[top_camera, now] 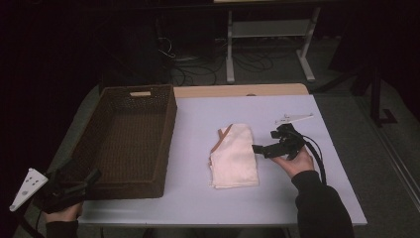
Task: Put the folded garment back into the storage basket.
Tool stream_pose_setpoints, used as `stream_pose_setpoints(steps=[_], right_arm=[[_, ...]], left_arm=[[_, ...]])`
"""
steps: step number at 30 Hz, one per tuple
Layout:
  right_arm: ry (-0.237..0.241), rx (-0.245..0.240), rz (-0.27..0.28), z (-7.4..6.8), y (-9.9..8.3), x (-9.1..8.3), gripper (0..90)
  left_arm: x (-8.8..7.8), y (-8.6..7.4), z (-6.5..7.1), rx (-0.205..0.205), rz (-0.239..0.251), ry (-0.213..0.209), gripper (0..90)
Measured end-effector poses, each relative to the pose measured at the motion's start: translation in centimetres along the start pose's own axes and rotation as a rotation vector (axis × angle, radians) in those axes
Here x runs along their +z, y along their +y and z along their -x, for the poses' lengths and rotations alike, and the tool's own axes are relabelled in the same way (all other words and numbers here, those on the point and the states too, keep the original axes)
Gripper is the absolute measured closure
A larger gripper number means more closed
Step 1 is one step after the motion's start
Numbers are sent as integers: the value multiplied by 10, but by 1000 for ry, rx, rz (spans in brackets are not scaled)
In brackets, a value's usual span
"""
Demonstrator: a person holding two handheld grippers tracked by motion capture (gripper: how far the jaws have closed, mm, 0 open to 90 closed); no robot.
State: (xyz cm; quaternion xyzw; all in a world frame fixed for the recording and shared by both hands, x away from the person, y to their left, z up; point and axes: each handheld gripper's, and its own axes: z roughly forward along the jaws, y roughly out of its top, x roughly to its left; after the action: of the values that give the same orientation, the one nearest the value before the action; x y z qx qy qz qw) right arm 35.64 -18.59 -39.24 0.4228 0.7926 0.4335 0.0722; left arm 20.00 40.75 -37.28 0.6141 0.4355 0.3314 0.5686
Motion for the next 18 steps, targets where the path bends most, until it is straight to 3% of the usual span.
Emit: stream_pose_setpoints(steps=[18], right_arm=[[15,10,-80,2,-7,30,0]], left_arm=[[0,0,0,0,1,-1,0]])
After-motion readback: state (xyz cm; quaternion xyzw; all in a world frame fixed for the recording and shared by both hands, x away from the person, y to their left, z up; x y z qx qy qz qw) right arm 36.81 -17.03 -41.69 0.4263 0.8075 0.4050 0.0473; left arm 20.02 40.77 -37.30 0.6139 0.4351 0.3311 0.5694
